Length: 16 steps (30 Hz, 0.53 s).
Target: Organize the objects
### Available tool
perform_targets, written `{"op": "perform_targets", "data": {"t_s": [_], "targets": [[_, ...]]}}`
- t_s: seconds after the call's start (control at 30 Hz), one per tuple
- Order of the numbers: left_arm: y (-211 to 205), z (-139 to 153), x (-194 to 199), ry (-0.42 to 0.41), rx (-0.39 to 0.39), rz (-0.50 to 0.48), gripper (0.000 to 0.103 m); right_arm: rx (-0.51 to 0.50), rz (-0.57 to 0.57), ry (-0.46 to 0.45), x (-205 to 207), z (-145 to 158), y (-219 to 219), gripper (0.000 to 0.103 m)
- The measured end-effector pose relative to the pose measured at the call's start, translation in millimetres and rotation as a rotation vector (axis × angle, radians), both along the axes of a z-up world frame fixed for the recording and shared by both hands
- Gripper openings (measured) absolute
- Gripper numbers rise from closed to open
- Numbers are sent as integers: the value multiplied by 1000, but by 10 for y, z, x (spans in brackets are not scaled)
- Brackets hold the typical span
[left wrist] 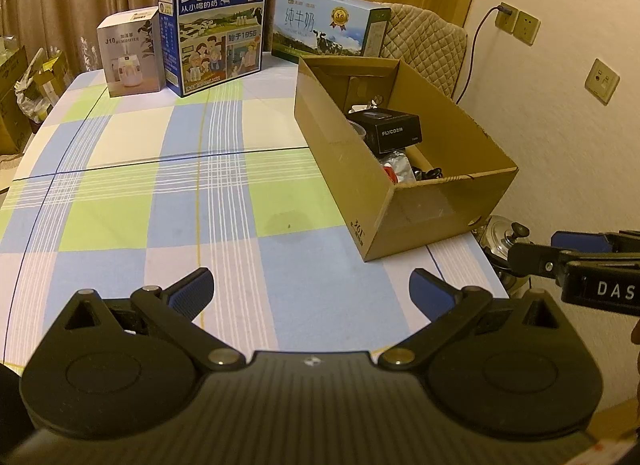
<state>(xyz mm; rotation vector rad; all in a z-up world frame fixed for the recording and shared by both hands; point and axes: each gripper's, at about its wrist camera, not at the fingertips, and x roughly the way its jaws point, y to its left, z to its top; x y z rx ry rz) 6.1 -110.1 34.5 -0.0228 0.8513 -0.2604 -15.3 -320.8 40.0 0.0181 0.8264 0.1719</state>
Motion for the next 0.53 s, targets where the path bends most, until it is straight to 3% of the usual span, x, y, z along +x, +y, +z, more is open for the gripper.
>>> {"op": "perform_targets", "data": {"t_s": [0.53], "targets": [[20, 8, -22, -25, 6, 14, 102, 1, 5, -3, 11, 46, 26, 59]]}}
